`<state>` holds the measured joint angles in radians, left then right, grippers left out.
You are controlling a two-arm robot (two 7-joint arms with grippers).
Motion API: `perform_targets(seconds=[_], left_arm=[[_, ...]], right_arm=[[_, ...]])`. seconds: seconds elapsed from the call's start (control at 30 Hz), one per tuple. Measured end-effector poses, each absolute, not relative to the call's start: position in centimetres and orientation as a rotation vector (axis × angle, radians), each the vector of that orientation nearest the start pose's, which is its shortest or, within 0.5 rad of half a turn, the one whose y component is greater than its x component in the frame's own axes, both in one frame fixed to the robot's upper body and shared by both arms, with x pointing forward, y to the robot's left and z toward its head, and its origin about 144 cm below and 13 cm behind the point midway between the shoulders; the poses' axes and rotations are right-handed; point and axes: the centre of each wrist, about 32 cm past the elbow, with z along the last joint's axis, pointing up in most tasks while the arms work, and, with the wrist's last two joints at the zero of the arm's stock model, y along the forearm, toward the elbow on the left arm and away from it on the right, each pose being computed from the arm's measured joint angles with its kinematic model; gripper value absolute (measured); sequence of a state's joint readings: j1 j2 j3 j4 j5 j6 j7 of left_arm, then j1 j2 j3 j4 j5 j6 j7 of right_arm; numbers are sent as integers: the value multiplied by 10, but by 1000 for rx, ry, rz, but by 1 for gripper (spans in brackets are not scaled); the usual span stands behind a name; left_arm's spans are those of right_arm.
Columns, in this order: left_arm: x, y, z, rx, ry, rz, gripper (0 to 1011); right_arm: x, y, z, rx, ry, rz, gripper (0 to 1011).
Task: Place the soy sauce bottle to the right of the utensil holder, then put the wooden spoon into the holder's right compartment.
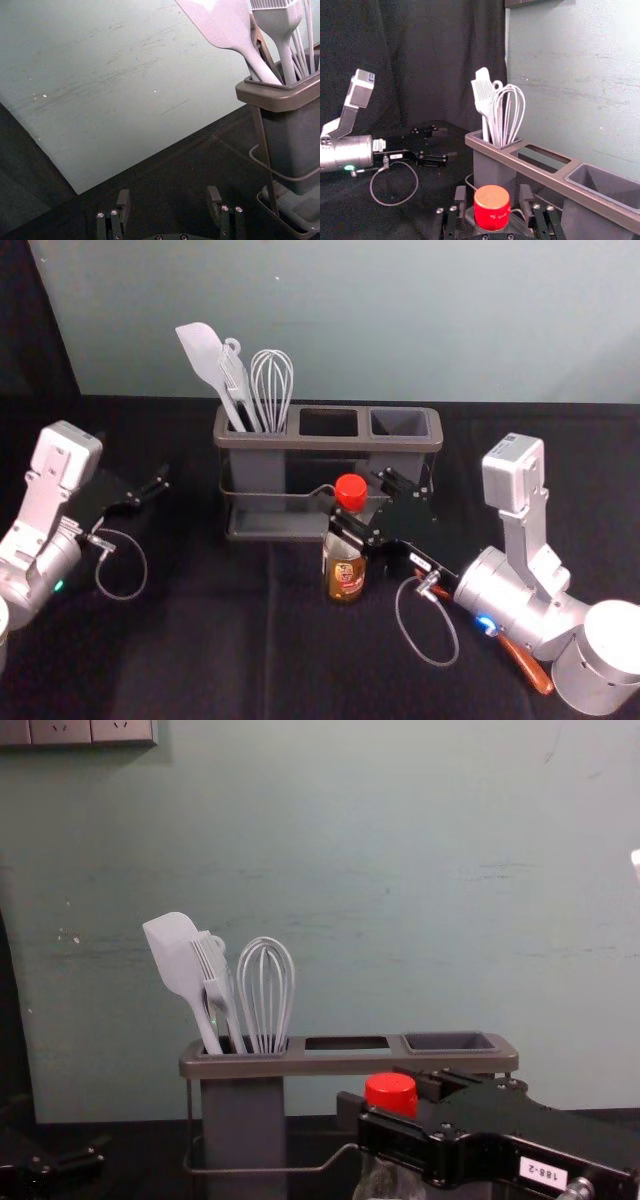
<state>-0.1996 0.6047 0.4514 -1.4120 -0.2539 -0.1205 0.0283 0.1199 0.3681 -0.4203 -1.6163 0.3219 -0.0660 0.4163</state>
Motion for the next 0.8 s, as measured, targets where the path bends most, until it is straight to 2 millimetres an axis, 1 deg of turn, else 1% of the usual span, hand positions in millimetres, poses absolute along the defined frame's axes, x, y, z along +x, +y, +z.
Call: perform_targets(seconds=[0.03,0.1,0.33,0.63,0.8], left_arm=[[489,310,1140,304,-285,1248,1005],[489,310,1140,304,-285,1248,1005],[489,310,1140,304,-285,1248,1005],[489,310,1140,304,-285,1248,1005],[489,310,1140,304,-285,1248,1005]], right_arm=[[466,-204,1166,6,-96,-744,691],[466,-204,1167,5,-94,-744,599],[466,-204,1168,8,-92,-745,384],[459,-207,1178,34,-104,-744,378],[451,-214,1187,55,-112,-746,378]])
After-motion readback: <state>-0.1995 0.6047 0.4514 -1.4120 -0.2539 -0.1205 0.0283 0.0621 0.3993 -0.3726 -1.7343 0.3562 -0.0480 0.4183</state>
